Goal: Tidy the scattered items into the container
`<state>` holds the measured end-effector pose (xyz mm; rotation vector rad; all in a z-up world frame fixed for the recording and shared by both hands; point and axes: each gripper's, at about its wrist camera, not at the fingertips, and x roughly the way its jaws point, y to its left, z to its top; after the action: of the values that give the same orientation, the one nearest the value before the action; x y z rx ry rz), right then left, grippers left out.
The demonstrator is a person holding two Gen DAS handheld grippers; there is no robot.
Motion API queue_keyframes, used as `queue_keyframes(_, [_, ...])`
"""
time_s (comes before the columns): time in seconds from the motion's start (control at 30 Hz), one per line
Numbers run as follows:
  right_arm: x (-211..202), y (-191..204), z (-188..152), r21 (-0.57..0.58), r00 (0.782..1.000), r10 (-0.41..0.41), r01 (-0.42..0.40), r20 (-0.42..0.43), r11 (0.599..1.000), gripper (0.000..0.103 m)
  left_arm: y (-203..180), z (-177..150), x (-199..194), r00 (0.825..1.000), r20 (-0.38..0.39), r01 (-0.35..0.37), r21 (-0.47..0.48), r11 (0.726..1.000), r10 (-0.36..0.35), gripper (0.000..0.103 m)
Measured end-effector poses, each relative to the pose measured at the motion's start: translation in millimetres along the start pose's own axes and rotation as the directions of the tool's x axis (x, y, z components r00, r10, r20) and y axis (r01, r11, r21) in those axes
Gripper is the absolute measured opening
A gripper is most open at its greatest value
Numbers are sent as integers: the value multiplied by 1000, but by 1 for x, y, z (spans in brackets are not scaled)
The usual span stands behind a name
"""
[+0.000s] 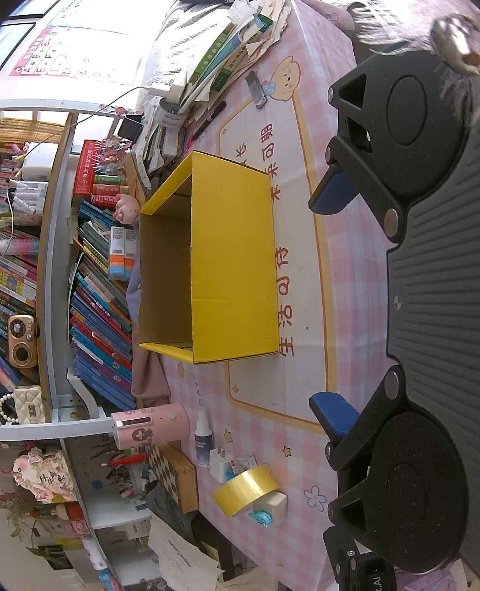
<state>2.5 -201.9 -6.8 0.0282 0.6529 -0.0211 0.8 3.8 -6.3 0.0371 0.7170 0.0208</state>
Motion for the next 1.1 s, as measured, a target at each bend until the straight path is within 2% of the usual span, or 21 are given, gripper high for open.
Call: queue_keyframes(1.1, [7, 4, 2, -15, 1000, 10, -10, -18, 1000, 103, 5, 0, 6, 1000, -9, 8, -7, 1000, -8, 103])
